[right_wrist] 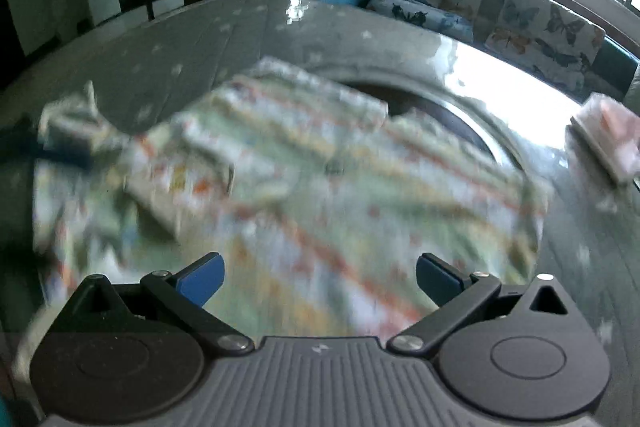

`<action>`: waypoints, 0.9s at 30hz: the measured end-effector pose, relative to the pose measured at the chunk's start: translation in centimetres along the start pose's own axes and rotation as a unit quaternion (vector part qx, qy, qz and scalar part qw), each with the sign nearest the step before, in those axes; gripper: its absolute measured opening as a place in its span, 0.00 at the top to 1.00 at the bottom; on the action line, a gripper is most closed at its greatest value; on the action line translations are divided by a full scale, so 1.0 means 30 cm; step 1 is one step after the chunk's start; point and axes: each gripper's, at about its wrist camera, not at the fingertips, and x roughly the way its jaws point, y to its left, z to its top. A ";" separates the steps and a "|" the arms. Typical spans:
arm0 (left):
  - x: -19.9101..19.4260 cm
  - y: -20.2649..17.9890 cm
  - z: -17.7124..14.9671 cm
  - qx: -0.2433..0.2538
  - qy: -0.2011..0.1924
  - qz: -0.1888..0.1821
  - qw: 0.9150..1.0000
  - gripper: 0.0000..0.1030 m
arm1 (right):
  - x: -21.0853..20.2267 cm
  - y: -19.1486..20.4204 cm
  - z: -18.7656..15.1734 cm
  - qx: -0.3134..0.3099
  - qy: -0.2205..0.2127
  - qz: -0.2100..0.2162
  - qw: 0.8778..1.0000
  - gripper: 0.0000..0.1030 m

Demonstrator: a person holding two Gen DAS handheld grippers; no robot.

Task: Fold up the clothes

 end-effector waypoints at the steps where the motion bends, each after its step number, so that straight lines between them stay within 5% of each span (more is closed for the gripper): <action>1: 0.012 0.025 0.008 -0.008 0.003 0.009 1.000 0.00 | -0.003 0.003 -0.024 0.000 0.003 -0.003 1.000 0.00; 11: 0.027 0.226 0.008 -0.066 0.013 0.044 0.997 0.00 | -0.036 -0.022 -0.108 0.036 -0.013 -0.012 0.999 0.00; 19: -0.088 0.384 0.005 -0.102 -0.005 0.128 0.986 0.00 | -0.039 -0.018 -0.119 0.036 -0.020 -0.013 0.999 0.00; 27: -0.081 0.485 0.018 -0.056 0.004 0.235 0.970 0.01 | -0.047 -0.014 -0.135 0.039 -0.033 -0.016 0.999 0.00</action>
